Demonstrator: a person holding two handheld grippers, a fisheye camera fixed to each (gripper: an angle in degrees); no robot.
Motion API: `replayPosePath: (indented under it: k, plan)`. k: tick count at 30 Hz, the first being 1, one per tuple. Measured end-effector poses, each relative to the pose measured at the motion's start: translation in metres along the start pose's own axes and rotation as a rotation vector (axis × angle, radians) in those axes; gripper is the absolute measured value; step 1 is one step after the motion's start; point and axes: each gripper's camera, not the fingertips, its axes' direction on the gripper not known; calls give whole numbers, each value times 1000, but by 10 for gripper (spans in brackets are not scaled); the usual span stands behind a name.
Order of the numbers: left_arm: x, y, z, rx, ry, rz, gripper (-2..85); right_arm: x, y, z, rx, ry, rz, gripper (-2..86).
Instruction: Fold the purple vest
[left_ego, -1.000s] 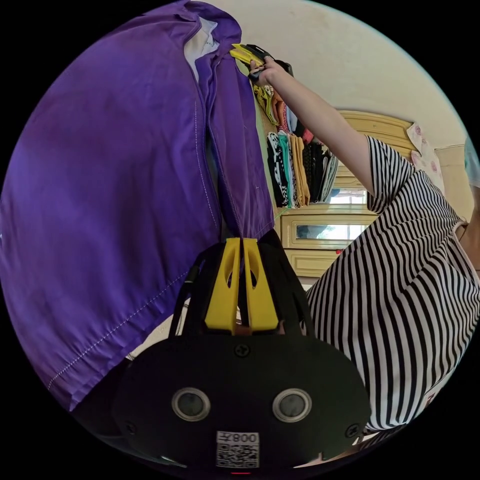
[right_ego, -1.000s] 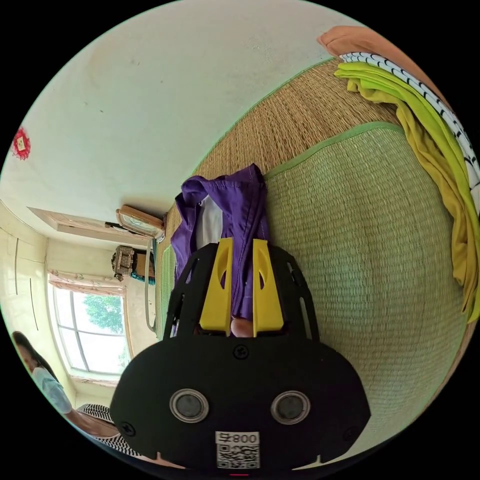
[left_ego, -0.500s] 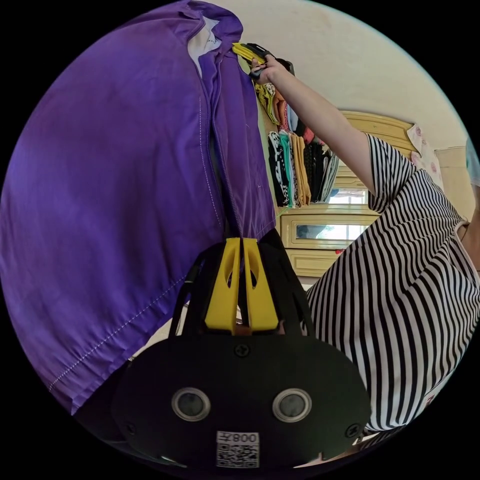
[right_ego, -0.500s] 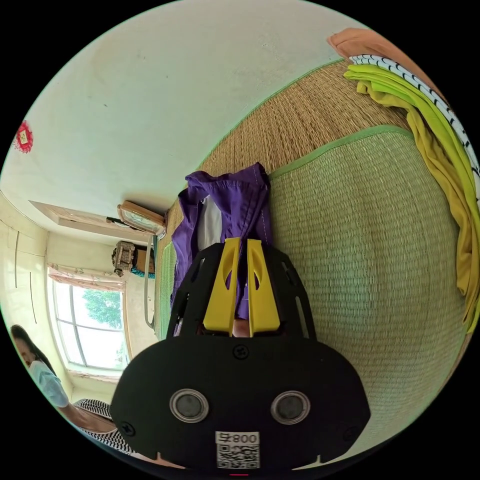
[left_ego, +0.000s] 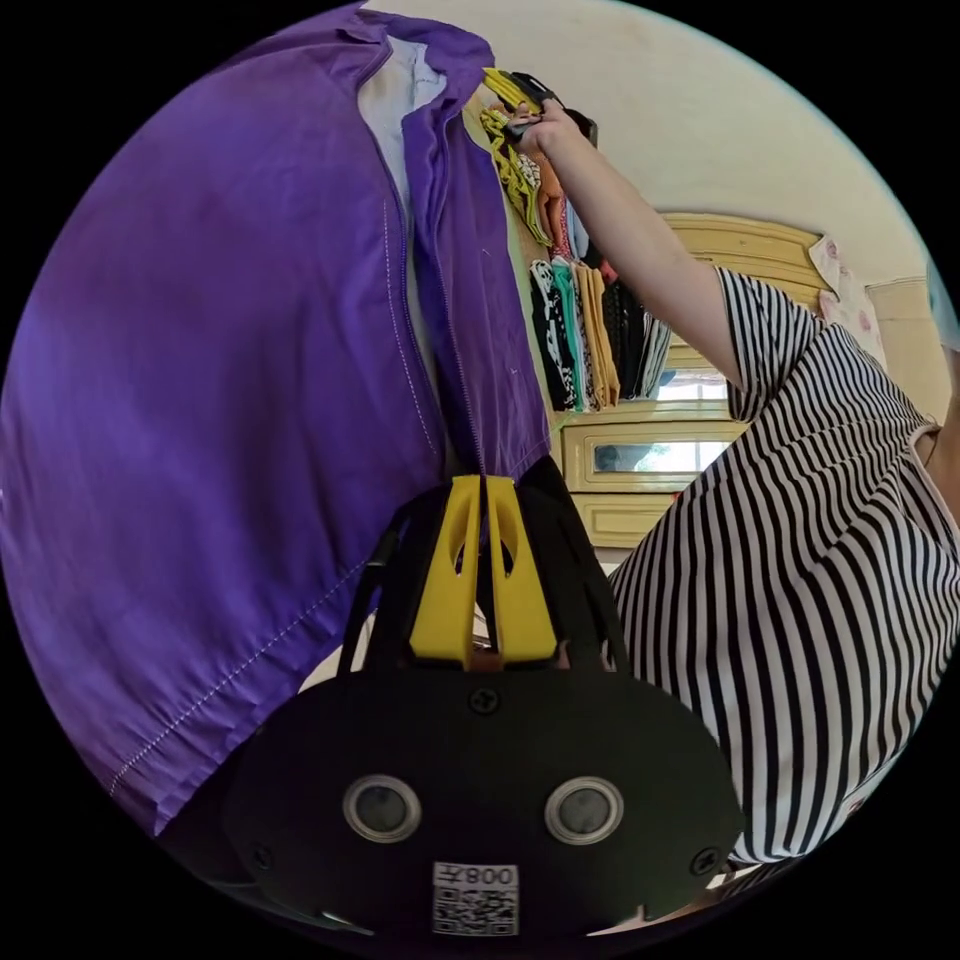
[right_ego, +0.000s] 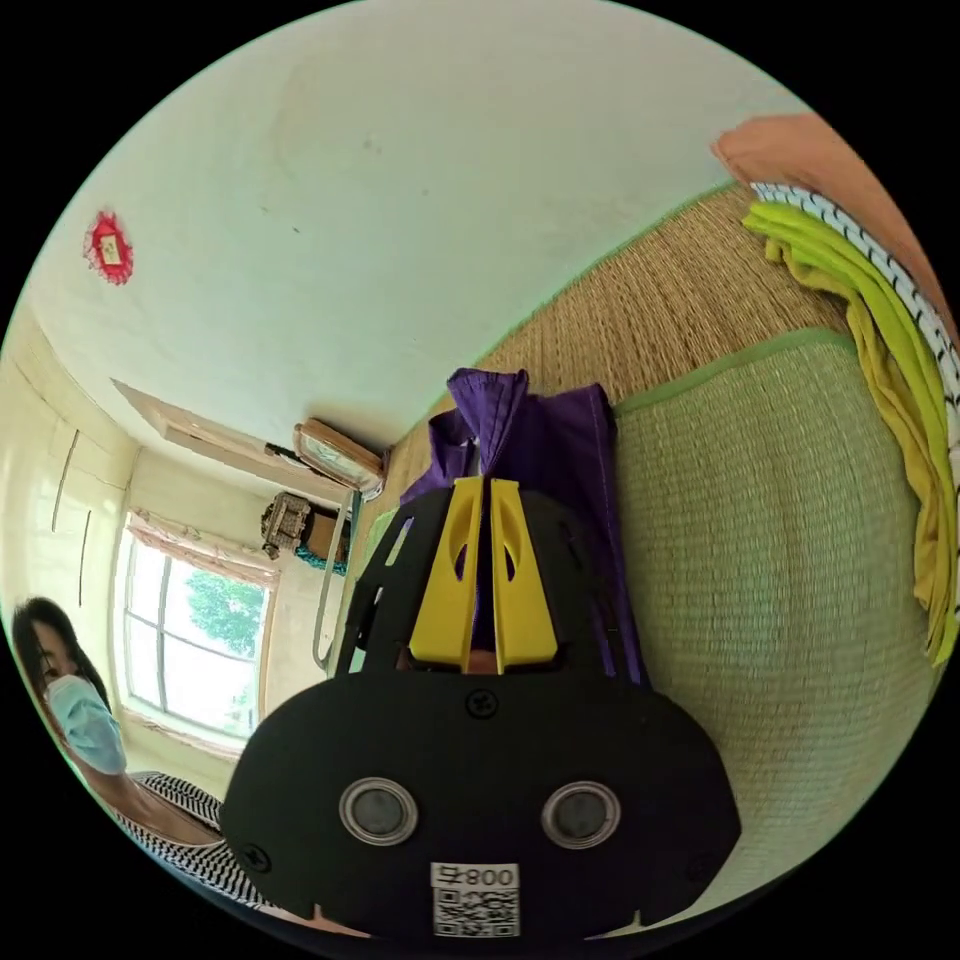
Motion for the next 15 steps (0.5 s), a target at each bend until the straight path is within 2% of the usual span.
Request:
replayPosePath:
  k: [5,8,15]
  plan:
    - [2,2,-13,27,-1,16,8,-72,-14,16,4,33,-161,11]
    - [-7,5,-21,53,-1,-27,8,-106,-20,61,-61,156,-222,13]
    - [-29,14,-29,88,54,-100,8,-101,-10,195,-306,276,-193,17]
